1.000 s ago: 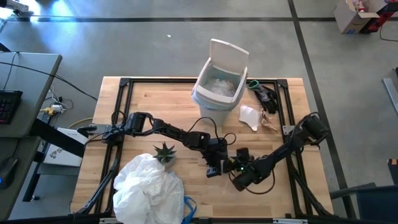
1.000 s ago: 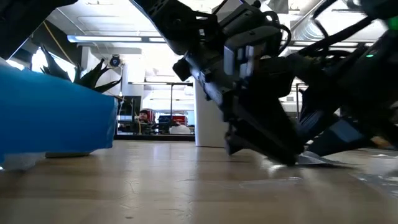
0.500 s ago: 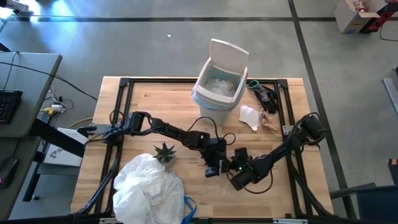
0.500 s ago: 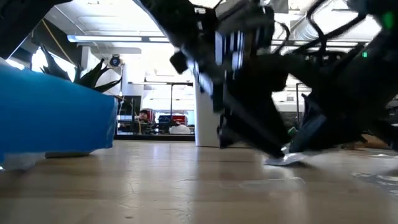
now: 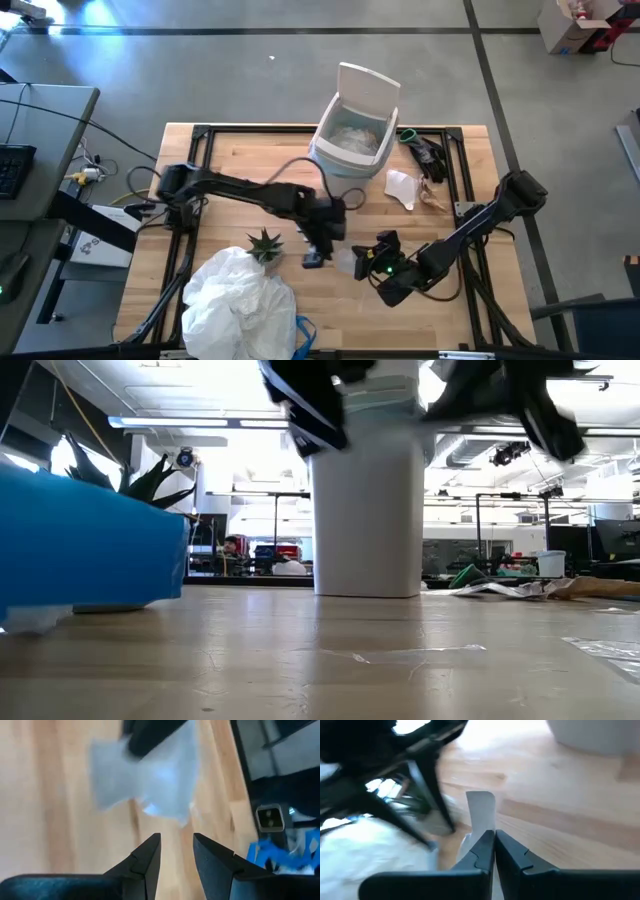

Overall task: Place trash/remove bag and relplace
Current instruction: Put the white paper into the trash bin

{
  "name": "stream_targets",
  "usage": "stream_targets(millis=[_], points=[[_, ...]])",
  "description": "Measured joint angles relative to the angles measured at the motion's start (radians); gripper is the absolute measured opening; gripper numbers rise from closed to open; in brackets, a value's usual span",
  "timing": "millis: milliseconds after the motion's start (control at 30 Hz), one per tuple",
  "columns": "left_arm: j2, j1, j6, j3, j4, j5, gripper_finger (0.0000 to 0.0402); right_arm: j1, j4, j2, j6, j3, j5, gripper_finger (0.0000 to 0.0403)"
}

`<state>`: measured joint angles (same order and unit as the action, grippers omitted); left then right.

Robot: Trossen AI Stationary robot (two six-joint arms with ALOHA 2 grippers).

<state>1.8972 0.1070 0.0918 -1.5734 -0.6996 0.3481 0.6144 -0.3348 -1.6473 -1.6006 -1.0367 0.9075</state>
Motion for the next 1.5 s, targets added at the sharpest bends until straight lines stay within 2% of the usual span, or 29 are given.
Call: stream_targets(millis=[267,433,533,733,833,967,1133,1267,1500], points=[[-0.234,-0.004,-0.025,0.000,-0.168,-0.180,0.0099,-0.036,-0.096,0.122,0.315,-0.199,0.068,0.0000],[-0.345,-0.004,-0.023,0.000,-0.203,-0.282,0.0099,-0.107,-0.116,0.152,0.591,-0.367,0.106,0.0000],[-0.388,-0.004,-0.015,0.000,-0.205,-0.309,0.0099,-0.165,-0.117,0.154,0.769,-0.479,0.096,0.0000],[-0.423,-0.004,-0.001,0.000,-0.211,-0.332,0.0099,-0.310,-0.169,0.156,1.019,-0.657,0.097,0.0000],[-0.425,-0.004,0.001,0.000,-0.220,-0.335,0.0099,-0.406,-0.259,0.156,1.058,-0.720,0.054,0.0000],[-0.438,-0.019,0.001,0.000,-0.224,-0.337,0.0099,-0.550,-0.407,0.156,1.014,-0.751,-0.057,0.0000],[-0.443,-0.036,-0.007,0.000,-0.229,-0.339,0.0099,-0.716,-0.576,0.136,0.912,-0.750,-0.275,0.0000],[-0.441,-0.042,-0.016,-0.001,-0.220,-0.338,0.0099,-0.783,-0.674,0.088,0.920,-0.749,-0.294,0.0000],[-0.439,-0.056,-0.034,0.003,-0.213,-0.334,0.0099,-0.843,-0.632,0.032,0.991,-0.748,-0.342,0.0008]])
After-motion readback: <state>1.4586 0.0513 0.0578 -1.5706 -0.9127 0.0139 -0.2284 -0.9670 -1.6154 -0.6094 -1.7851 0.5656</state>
